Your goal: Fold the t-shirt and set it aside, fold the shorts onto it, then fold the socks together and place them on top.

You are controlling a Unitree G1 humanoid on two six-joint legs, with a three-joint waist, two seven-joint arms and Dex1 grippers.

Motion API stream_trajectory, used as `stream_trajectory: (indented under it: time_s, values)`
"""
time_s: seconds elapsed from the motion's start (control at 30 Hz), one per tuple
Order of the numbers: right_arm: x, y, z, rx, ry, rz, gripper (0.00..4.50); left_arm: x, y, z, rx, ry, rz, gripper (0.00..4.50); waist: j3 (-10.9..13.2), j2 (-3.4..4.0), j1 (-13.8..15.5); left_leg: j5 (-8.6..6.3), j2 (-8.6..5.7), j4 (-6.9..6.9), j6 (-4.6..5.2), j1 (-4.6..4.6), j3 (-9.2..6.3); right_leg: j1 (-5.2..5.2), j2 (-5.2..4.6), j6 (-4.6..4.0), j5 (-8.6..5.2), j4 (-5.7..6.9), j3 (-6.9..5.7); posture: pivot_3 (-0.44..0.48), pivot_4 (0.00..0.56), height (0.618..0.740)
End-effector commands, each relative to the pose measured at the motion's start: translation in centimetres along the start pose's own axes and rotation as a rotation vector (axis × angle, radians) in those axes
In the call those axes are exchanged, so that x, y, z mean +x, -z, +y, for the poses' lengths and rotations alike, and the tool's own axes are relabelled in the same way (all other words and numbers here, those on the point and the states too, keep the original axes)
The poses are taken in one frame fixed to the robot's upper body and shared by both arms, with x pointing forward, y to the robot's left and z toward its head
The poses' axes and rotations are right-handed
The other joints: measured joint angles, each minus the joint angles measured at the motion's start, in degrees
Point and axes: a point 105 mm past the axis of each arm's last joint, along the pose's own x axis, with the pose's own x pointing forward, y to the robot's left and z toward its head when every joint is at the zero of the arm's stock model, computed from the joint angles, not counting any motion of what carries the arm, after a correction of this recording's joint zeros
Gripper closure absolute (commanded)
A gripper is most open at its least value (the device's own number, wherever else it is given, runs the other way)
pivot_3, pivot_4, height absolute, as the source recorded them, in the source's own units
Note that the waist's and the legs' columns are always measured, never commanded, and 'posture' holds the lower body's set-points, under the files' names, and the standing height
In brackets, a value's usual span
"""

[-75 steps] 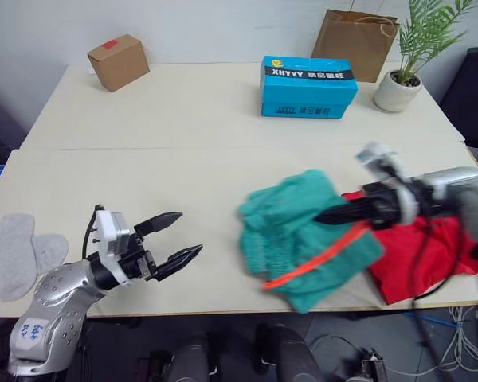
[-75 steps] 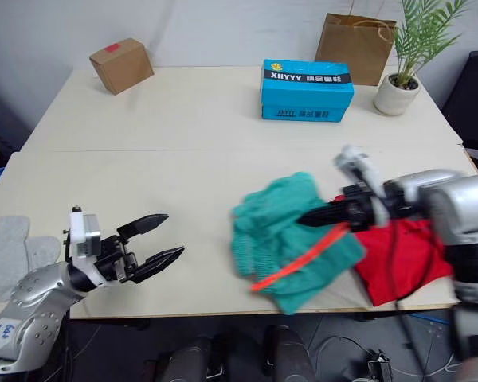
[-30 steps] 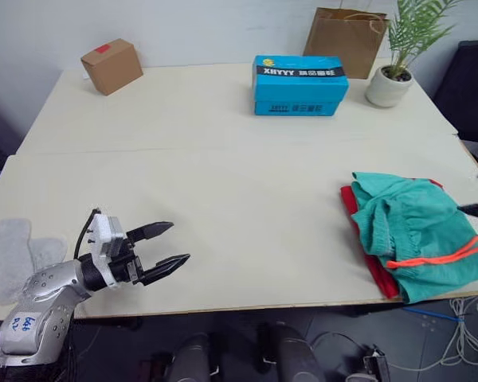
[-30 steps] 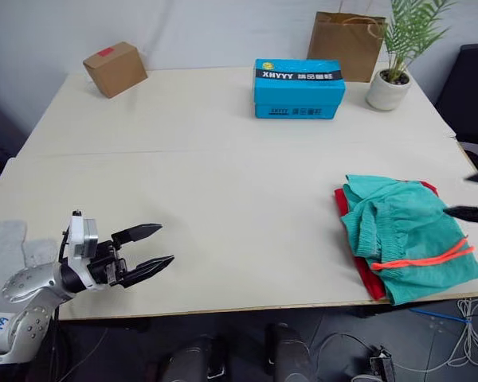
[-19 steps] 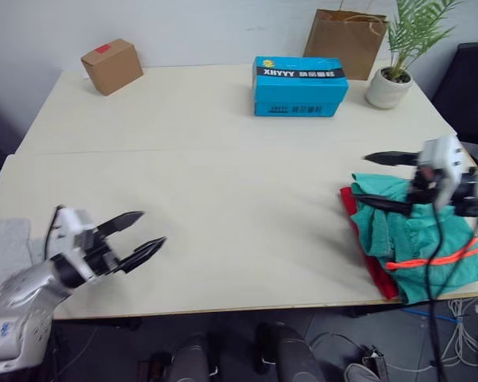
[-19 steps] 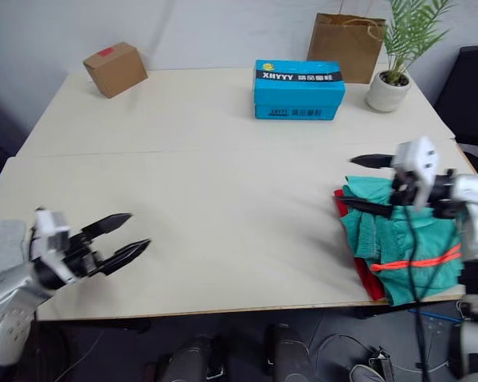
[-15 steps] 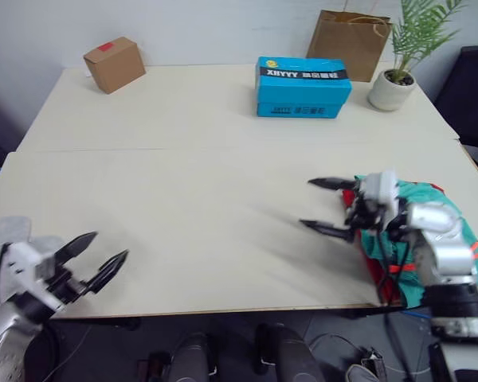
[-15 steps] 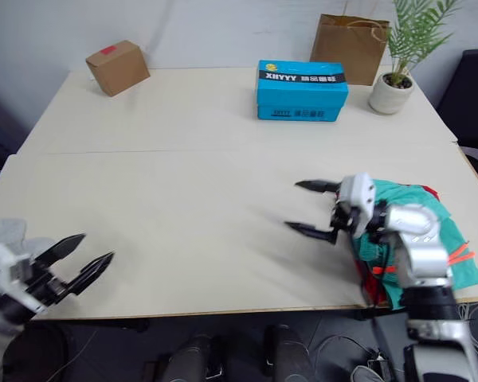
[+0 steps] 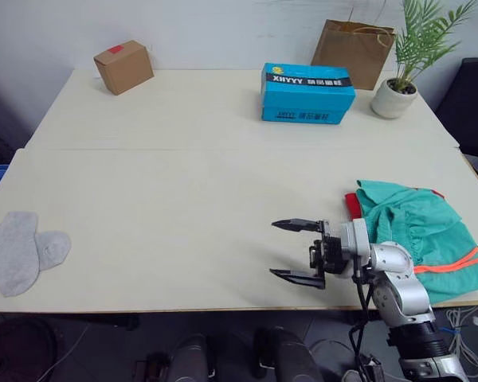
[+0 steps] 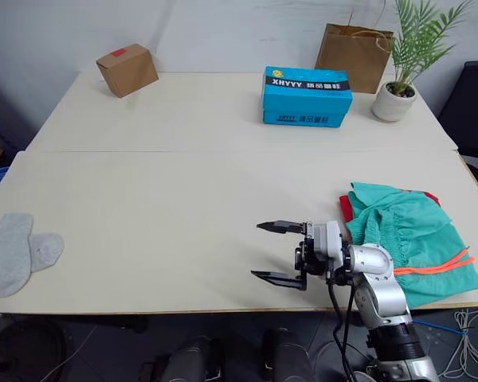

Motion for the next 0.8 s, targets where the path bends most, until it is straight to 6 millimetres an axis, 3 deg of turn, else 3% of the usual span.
stream_trajectory:
  time_s: [0.03, 0.3, 0.53, 0.7, 0.8]
  values:
    - [0.5, -1.0, 0.2, -0.041, -0.023, -0.046, 0.01, 0.7, -2.0, -1.4, 0.072, 0.085, 0.015, 0.0, -0.05, -0.13, -0.16, 0.0, 0.01, -0.01, 0.0, -0.02, 0.0, 0.05, 0.01, 0.0, 0.0, -0.03, 0.0, 0.0, 0.15, 0.74]
    - [1.9, -2.4, 0.7, 0.078, -0.103, -0.085, 0.01, 6.1, -4.4, -8.0, 0.232, 0.258, 0.115, 0.0, -0.02, -0.08, -0.26, -0.02, 0.03, -0.17, -0.05, -0.04, 0.01, -0.04, 0.0, 0.11, 0.09, 0.06, 0.05, 0.0, 0.15, 0.74]
    - [2.3, -3.0, 0.2, 0.057, -0.08, -0.086, 0.01, 10.7, -3.9, -9.4, 0.304, 0.219, 0.242, 0.0, -0.02, -0.03, -0.5, -0.02, 0.03, -0.18, -0.22, 0.03, 0.05, -0.16, -0.03, 0.01, 0.04, 0.56, 0.08, 0.0, 0.15, 0.74]
    - [2.3, -3.1, -0.2, 0.075, -0.029, -0.091, 0.01, 12.6, -2.5, -10.7, 0.345, 0.256, 0.318, 0.0, -0.02, -0.02, -0.35, 0.04, 0.03, -0.18, -0.37, 0.07, 0.05, -0.17, -0.03, -0.01, 0.02, 0.63, 0.07, 0.0, 0.15, 0.74]
    - [2.4, -3.1, -0.1, 0.065, -0.023, -0.085, 0.0, 13.6, -1.8, -11.9, 0.333, 0.31, 0.346, 0.68, -0.01, -0.01, -0.29, 0.03, 0.04, -0.2, -0.41, 0.05, 0.05, -0.21, -0.03, -0.02, 0.02, 0.64, 0.07, 0.0, 0.15, 0.74]
